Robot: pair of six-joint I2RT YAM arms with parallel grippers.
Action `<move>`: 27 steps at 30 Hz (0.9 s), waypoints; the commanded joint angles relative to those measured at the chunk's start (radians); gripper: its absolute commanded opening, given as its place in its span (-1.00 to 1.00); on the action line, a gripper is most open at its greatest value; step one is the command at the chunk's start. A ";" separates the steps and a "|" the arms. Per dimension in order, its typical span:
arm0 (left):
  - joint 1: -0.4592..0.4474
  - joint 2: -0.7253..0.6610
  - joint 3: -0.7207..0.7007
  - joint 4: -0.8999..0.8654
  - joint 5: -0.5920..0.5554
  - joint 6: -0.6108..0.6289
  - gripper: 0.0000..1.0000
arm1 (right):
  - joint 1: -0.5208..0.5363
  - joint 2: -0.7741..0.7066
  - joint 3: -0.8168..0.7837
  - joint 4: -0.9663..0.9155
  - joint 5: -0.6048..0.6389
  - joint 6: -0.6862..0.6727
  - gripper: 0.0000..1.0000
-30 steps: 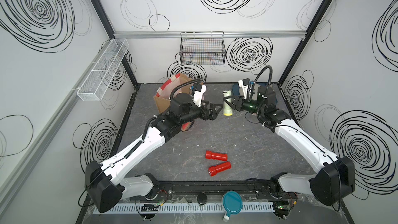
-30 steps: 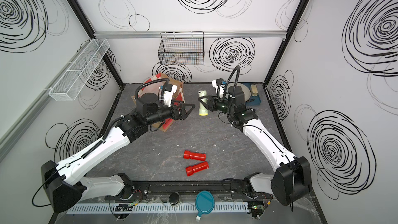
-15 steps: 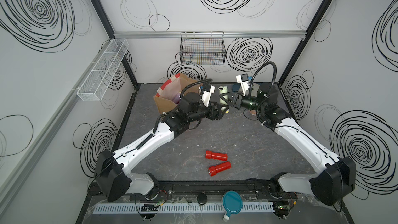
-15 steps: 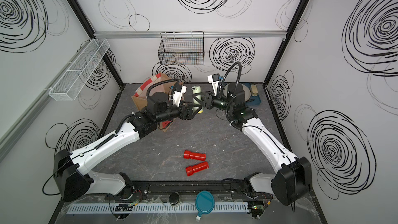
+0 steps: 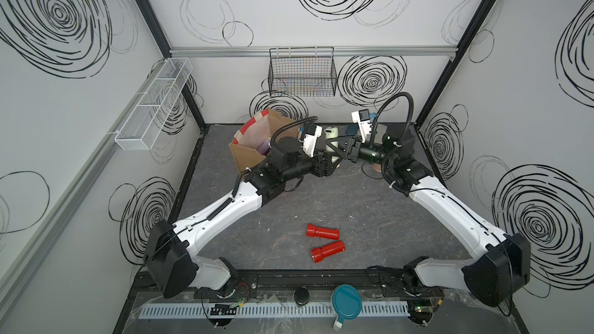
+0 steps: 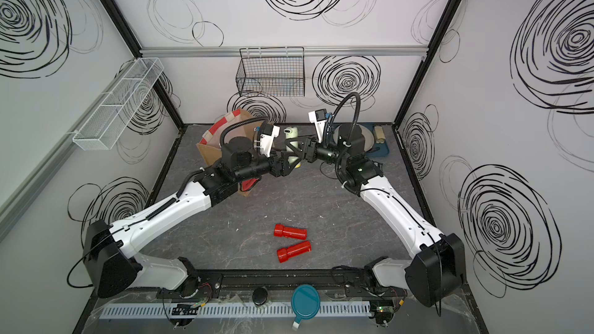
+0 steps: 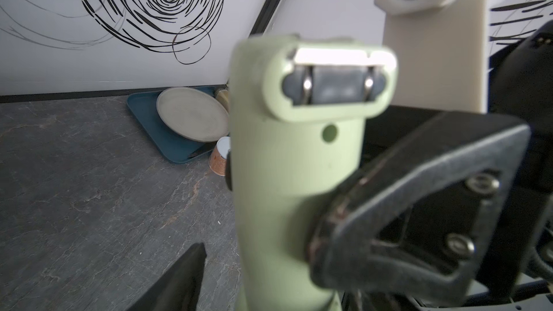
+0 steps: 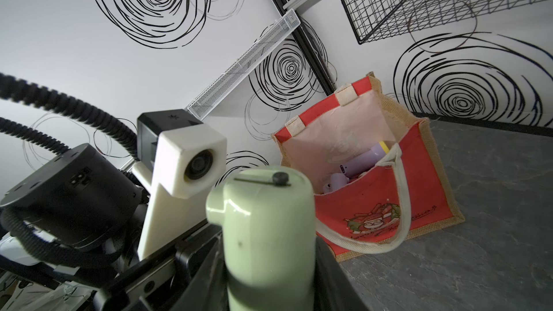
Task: Put the flashlights into the tote bags
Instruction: Pick up the flashlight from the center of the board.
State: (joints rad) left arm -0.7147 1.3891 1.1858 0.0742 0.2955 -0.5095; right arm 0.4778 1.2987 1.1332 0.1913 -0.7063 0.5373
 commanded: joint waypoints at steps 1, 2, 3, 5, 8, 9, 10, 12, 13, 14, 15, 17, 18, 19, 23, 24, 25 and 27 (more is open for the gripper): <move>-0.008 -0.005 -0.014 0.069 0.013 -0.006 0.55 | 0.006 -0.023 -0.003 0.044 0.023 -0.010 -1.00; -0.008 -0.007 -0.015 0.068 0.014 -0.006 0.58 | 0.006 -0.025 -0.003 0.043 0.028 -0.011 -1.00; -0.009 -0.008 -0.016 0.066 0.014 -0.005 0.60 | 0.006 -0.027 -0.005 0.045 0.033 -0.012 -1.00; -0.010 -0.011 -0.019 0.062 0.013 -0.003 0.59 | 0.007 -0.028 -0.009 0.049 0.035 -0.013 -1.00; -0.011 -0.013 -0.021 0.062 0.009 -0.003 0.48 | 0.008 -0.027 -0.009 0.052 0.032 -0.011 -1.00; -0.011 -0.013 -0.021 0.063 0.008 -0.002 0.45 | 0.007 -0.029 -0.010 0.054 0.033 -0.011 -1.00; -0.012 -0.012 -0.022 0.063 0.008 -0.001 0.41 | 0.008 -0.029 -0.012 0.058 0.035 -0.010 -1.00; -0.012 -0.012 -0.024 0.062 0.007 -0.001 0.32 | 0.008 -0.029 -0.015 0.067 0.033 -0.005 -1.00; -0.013 -0.012 -0.025 0.063 0.005 -0.001 0.27 | 0.008 -0.029 -0.015 0.071 0.031 -0.002 -1.00; -0.013 -0.011 -0.024 0.064 0.004 -0.001 0.23 | 0.009 -0.026 -0.016 0.076 0.029 0.000 -1.00; -0.014 -0.012 -0.024 0.064 0.004 -0.001 0.18 | 0.010 -0.025 -0.015 0.076 0.029 0.000 -1.00; -0.013 -0.013 -0.023 0.064 0.001 0.000 0.03 | 0.012 -0.023 -0.016 0.074 0.029 -0.001 -1.00; -0.012 -0.013 -0.022 0.062 0.002 0.001 -0.04 | 0.013 -0.022 -0.015 0.073 0.030 -0.002 -1.00; -0.012 -0.013 -0.020 0.063 0.002 0.002 -0.14 | 0.014 -0.022 -0.019 0.071 0.032 -0.005 -1.00; -0.008 -0.015 -0.013 0.052 -0.006 0.006 -0.43 | 0.023 -0.027 -0.009 0.038 0.048 -0.035 -1.00; -0.008 -0.017 -0.011 0.050 -0.008 0.007 -0.48 | 0.028 -0.030 -0.004 0.021 0.060 -0.049 -1.00; -0.005 -0.019 -0.008 0.045 -0.012 0.009 -0.53 | 0.033 -0.032 0.002 0.006 0.069 -0.064 -0.99; 0.000 -0.019 0.005 0.027 -0.022 0.016 -0.68 | 0.037 -0.030 0.015 -0.021 0.080 -0.080 -0.78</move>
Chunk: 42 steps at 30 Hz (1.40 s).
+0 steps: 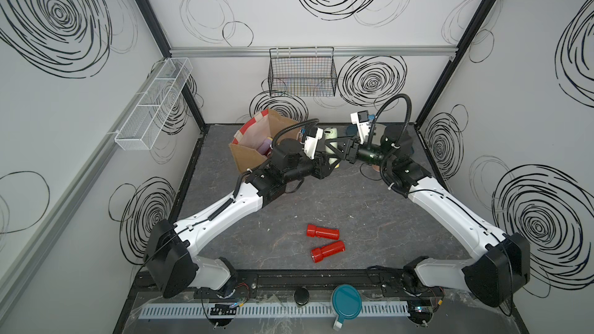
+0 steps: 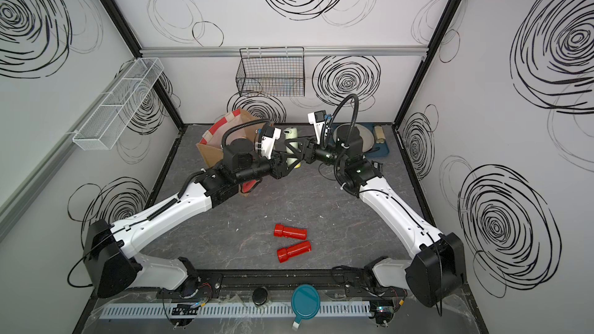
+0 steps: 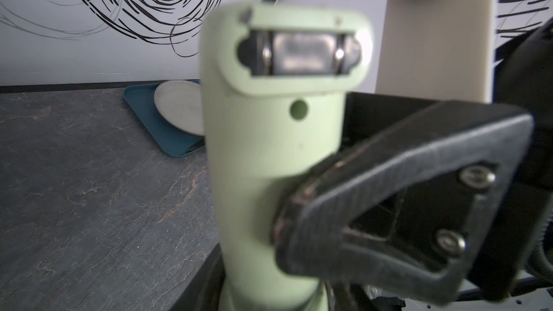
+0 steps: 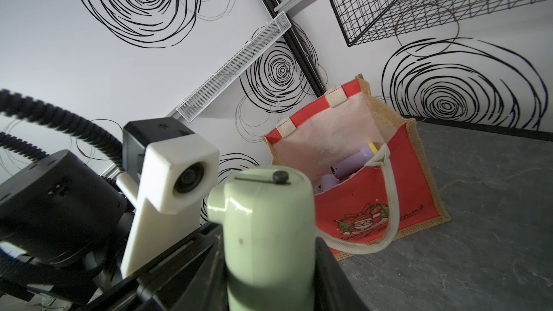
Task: Put the flashlights into the tote bags
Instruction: Pick up the flashlight from the center of the board, then place the flashlight in the canvas bag.
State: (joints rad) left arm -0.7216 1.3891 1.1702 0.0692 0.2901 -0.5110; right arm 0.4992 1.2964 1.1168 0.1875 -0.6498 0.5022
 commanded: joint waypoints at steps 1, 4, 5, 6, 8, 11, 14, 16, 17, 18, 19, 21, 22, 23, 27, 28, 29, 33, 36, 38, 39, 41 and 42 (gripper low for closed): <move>0.008 -0.018 0.031 0.014 -0.029 0.024 -0.73 | 0.018 -0.025 0.038 -0.031 0.028 -0.052 -0.63; 0.023 -0.018 0.051 -0.023 -0.053 0.031 -0.85 | 0.027 -0.025 0.049 -0.062 0.062 -0.060 -0.07; 0.031 -0.019 0.056 -0.029 -0.059 0.028 -0.89 | 0.029 -0.025 0.057 -0.073 0.072 -0.060 0.07; 0.041 -0.018 0.063 -0.045 -0.072 0.023 -0.96 | 0.030 -0.025 0.067 -0.090 0.084 -0.060 0.26; 0.067 -0.017 0.082 -0.081 -0.095 0.016 -1.00 | 0.027 -0.022 0.086 -0.118 0.100 -0.066 0.51; 0.121 -0.015 0.118 -0.159 -0.145 0.014 -1.00 | 0.023 -0.021 0.106 -0.158 0.122 -0.070 0.73; 0.200 0.003 0.157 -0.222 -0.141 0.018 -1.00 | 0.014 -0.029 0.107 -0.188 0.136 -0.077 0.88; 0.247 0.033 0.202 -0.288 -0.163 0.033 -1.00 | 0.013 -0.031 0.103 -0.209 0.146 -0.088 0.92; 0.268 0.054 0.233 -0.337 -0.191 0.046 -1.00 | 0.011 -0.028 0.105 -0.237 0.154 -0.098 0.93; 0.283 0.073 0.262 -0.374 -0.219 0.053 -1.00 | 0.012 -0.024 0.111 -0.265 0.161 -0.110 0.93; 0.305 0.100 0.293 -0.414 -0.241 0.058 -1.00 | 0.012 -0.017 0.120 -0.302 0.173 -0.122 0.94; 0.336 0.154 0.352 -0.473 -0.285 0.057 -1.00 | 0.013 -0.004 0.132 -0.370 0.191 -0.147 0.94; 0.349 0.186 0.388 -0.503 -0.307 0.055 -1.00 | 0.016 0.001 0.137 -0.407 0.203 -0.161 0.94; 0.356 0.216 0.426 -0.530 -0.337 0.060 -1.00 | 0.021 0.007 0.142 -0.439 0.214 -0.179 0.95; 0.382 0.321 0.519 -0.614 -0.442 0.050 -1.00 | 0.073 0.017 0.157 -0.566 0.299 -0.269 0.99; 0.392 0.341 0.523 -0.619 -0.456 0.044 -1.00 | 0.090 0.022 0.162 -0.597 0.325 -0.291 1.00; 0.399 0.356 0.525 -0.622 -0.471 0.042 -1.00 | 0.109 0.028 0.165 -0.622 0.350 -0.309 1.00; 0.412 0.421 0.533 -0.635 -0.515 0.041 -1.00 | 0.172 0.040 0.146 -0.681 0.419 -0.357 1.00; 0.412 0.452 0.527 -0.625 -0.533 0.042 -1.00 | 0.202 0.042 0.118 -0.697 0.434 -0.375 1.00; 0.414 0.469 0.515 -0.613 -0.546 0.035 -1.00 | 0.219 0.042 0.093 -0.700 0.433 -0.390 1.00; 0.416 0.478 0.509 -0.606 -0.545 0.028 -1.00 | 0.228 0.044 0.078 -0.701 0.428 -0.402 1.00; 0.420 0.494 0.499 -0.589 -0.540 0.024 -1.00 | 0.248 0.048 0.054 -0.709 0.422 -0.427 1.00; 0.419 0.501 0.497 -0.582 -0.542 0.022 -1.00 | 0.261 0.051 0.043 -0.715 0.423 -0.440 1.00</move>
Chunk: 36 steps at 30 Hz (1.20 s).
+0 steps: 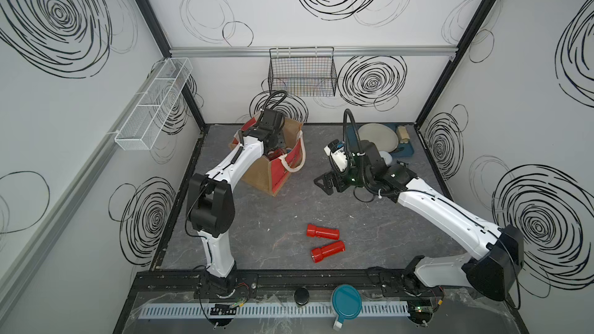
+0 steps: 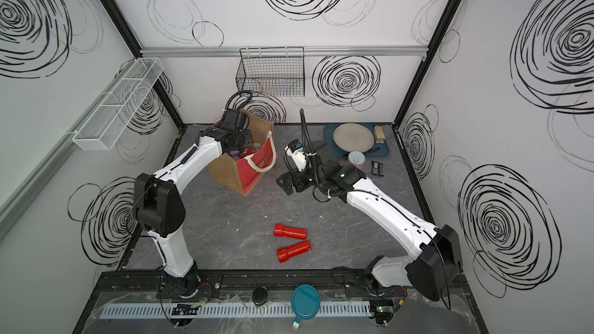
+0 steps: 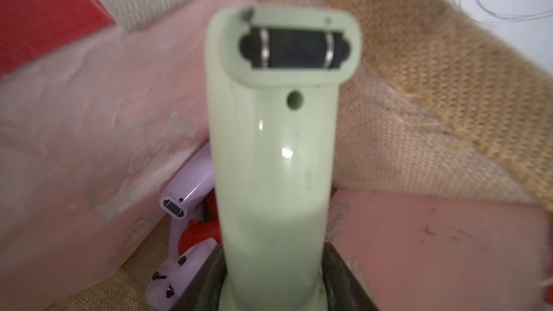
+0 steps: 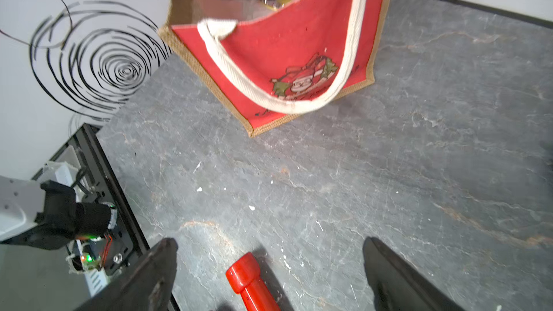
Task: Put the flashlights into the tote bags
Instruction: Place the flashlight in the canvas bag.
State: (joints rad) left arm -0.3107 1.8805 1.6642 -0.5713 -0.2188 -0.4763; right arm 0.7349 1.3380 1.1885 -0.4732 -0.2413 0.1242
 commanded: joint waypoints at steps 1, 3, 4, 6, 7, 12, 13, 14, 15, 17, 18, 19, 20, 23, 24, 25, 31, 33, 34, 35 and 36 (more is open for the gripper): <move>0.009 0.012 0.001 0.062 -0.040 -0.016 -1.00 | 0.035 0.012 -0.042 -0.056 0.013 -0.069 1.00; 0.009 0.014 -0.002 0.071 -0.046 -0.021 -0.90 | 0.045 0.013 -0.069 -0.056 -0.005 -0.075 1.00; 0.009 0.014 -0.006 0.076 -0.048 -0.024 -0.84 | 0.054 0.013 -0.081 -0.052 -0.013 -0.076 1.00; 0.008 0.011 -0.004 0.078 -0.053 -0.025 -0.72 | 0.072 0.013 -0.094 -0.053 -0.017 -0.082 1.00; 0.007 0.007 -0.006 0.078 -0.056 -0.025 -0.63 | 0.083 0.017 -0.100 -0.056 -0.019 -0.085 1.00; 0.009 -0.023 -0.007 0.080 -0.050 -0.018 -0.13 | 0.120 0.035 -0.119 -0.085 -0.015 -0.092 0.99; 0.009 -0.033 -0.007 0.082 -0.048 -0.016 -0.03 | 0.126 0.039 -0.123 -0.091 -0.018 -0.092 0.98; 0.009 -0.040 -0.006 0.078 -0.048 -0.015 0.05 | 0.131 0.041 -0.129 -0.093 -0.023 -0.091 0.98; 0.009 -0.051 -0.003 0.077 -0.048 -0.015 0.13 | 0.136 0.042 -0.135 -0.096 -0.028 -0.090 0.97; 0.009 -0.070 0.000 0.074 -0.045 -0.013 0.30 | 0.142 0.044 -0.148 -0.093 -0.037 -0.087 0.96; 0.009 -0.081 0.003 0.074 -0.042 -0.014 0.36 | 0.146 0.046 -0.155 -0.093 -0.041 -0.085 0.95; 0.008 -0.093 0.005 0.071 -0.041 -0.013 0.39 | 0.149 0.048 -0.160 -0.093 -0.045 -0.083 0.94; 0.008 -0.103 0.006 0.067 -0.039 -0.013 0.42 | 0.152 0.051 -0.164 -0.093 -0.045 -0.082 0.93; 0.007 -0.138 0.014 0.053 -0.029 -0.013 0.56 | 0.158 0.066 -0.177 -0.091 -0.048 -0.078 0.92; 0.007 -0.154 0.014 0.049 -0.024 -0.010 0.61 | 0.162 0.075 -0.181 -0.091 -0.047 -0.079 0.92; 0.004 -0.171 0.014 0.043 -0.016 -0.009 0.63 | 0.164 0.085 -0.184 -0.091 -0.042 -0.080 0.91; -0.032 -0.295 -0.046 0.032 0.028 -0.007 0.71 | 0.194 0.179 -0.157 -0.137 -0.009 -0.094 0.90; -0.050 -0.360 -0.109 0.054 0.050 -0.008 0.80 | 0.207 0.223 -0.131 -0.172 0.007 -0.106 0.89; -0.059 -0.396 -0.149 0.071 0.069 -0.012 0.85 | 0.218 0.242 -0.125 -0.177 0.021 -0.115 0.89; -0.067 -0.427 -0.184 0.085 0.084 -0.016 0.87 | 0.226 0.254 -0.125 -0.176 0.028 -0.122 0.89; -0.078 -0.465 -0.227 0.102 0.098 -0.017 0.90 | 0.231 0.267 -0.123 -0.172 0.031 -0.125 0.89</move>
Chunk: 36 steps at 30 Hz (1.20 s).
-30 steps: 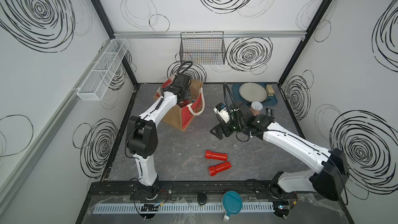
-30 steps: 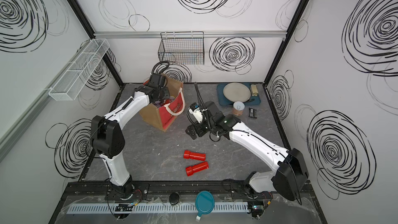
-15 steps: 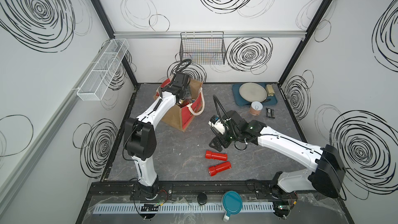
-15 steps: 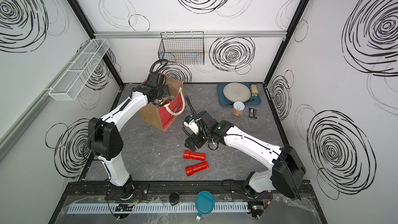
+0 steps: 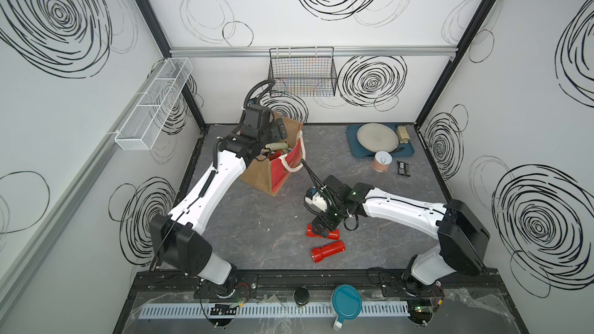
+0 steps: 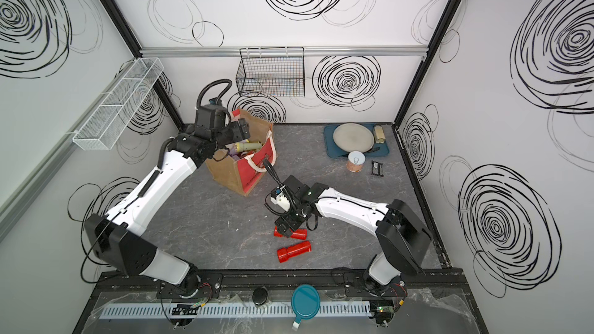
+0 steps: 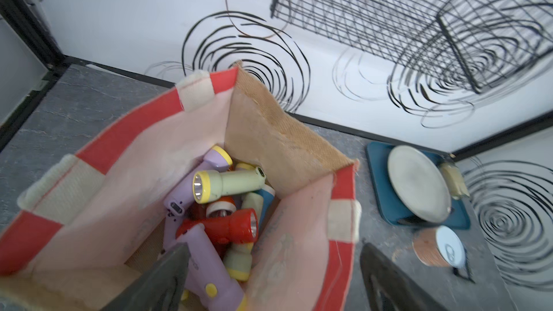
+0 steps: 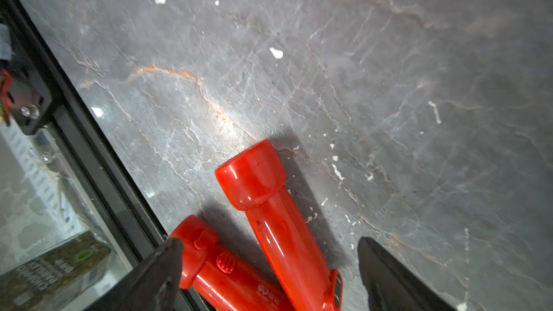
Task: Put the flashlights into the tote bags
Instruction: Pick up the flashlight from the center of the board.
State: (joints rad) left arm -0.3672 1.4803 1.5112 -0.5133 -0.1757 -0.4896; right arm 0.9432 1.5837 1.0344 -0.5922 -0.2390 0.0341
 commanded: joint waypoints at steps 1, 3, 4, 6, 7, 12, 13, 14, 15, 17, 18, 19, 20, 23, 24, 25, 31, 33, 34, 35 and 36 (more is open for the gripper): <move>-0.034 -0.106 -0.115 0.063 0.060 -0.004 0.95 | 0.027 0.036 0.035 -0.051 0.030 -0.037 0.89; -0.054 -0.176 -0.184 0.088 0.067 -0.008 1.00 | 0.030 0.061 0.048 -0.046 0.035 -0.037 0.89; -0.060 -0.210 -0.217 0.093 0.066 -0.018 0.99 | 0.033 0.072 0.053 -0.043 0.040 -0.038 0.89; -0.063 -0.263 -0.273 0.098 0.067 -0.038 0.99 | 0.042 0.093 0.064 -0.038 0.053 -0.046 0.88; -0.062 -0.289 -0.299 0.096 0.067 -0.047 0.98 | 0.046 0.107 0.069 -0.038 0.065 -0.049 0.88; -0.057 -0.361 -0.375 0.080 0.061 -0.072 0.98 | 0.056 0.162 0.093 -0.032 0.091 -0.066 0.83; -0.056 -0.369 -0.382 0.077 0.063 -0.076 0.98 | 0.056 0.168 0.095 -0.029 0.094 -0.067 0.82; -0.057 -0.375 -0.386 0.075 0.062 -0.079 0.99 | 0.057 0.177 0.096 -0.024 0.097 -0.069 0.80; -0.056 -0.382 -0.392 0.075 0.058 -0.082 0.99 | 0.058 0.184 0.098 -0.021 0.097 -0.068 0.79; -0.057 -0.398 -0.401 0.078 0.043 -0.084 1.00 | 0.063 0.197 0.100 -0.015 0.096 -0.075 0.76; -0.056 -0.406 -0.405 0.080 0.037 -0.084 1.00 | 0.066 0.203 0.101 -0.010 0.097 -0.079 0.74; -0.056 -0.411 -0.406 0.082 0.032 -0.084 1.00 | 0.068 0.211 0.102 -0.009 0.096 -0.082 0.71; -0.057 -0.415 -0.408 0.083 0.026 -0.084 0.99 | 0.069 0.219 0.106 -0.006 0.098 -0.084 0.68; -0.056 -0.417 -0.407 0.093 0.027 -0.084 0.99 | 0.074 0.238 0.111 0.004 0.099 -0.087 0.54; -0.056 -0.415 -0.406 0.094 0.028 -0.085 0.99 | 0.074 0.244 0.114 0.006 0.099 -0.088 0.48; -0.056 -0.413 -0.405 0.096 0.029 -0.086 0.99 | 0.074 0.250 0.116 0.006 0.101 -0.089 0.43; -0.055 -0.405 -0.400 0.119 0.029 -0.087 0.99 | 0.074 0.247 0.105 0.012 0.131 -0.091 0.05; -0.055 -0.408 -0.404 0.132 0.031 -0.087 0.99 | 0.071 0.233 0.096 0.016 0.158 -0.083 -0.16; -0.055 -0.409 -0.407 0.138 0.035 -0.086 0.99 | 0.065 0.224 0.090 0.020 0.161 -0.075 -0.25; -0.055 -0.409 -0.408 0.145 0.043 -0.083 0.99 | 0.054 0.209 0.084 0.025 0.159 -0.065 -0.34; -0.055 -0.408 -0.408 0.152 0.053 -0.079 0.99 | 0.038 0.188 0.077 0.033 0.154 -0.051 -0.42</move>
State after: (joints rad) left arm -0.4290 1.0767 1.1130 -0.4316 -0.1314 -0.5659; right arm 1.0035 1.8187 1.1286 -0.5774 -0.1081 -0.0368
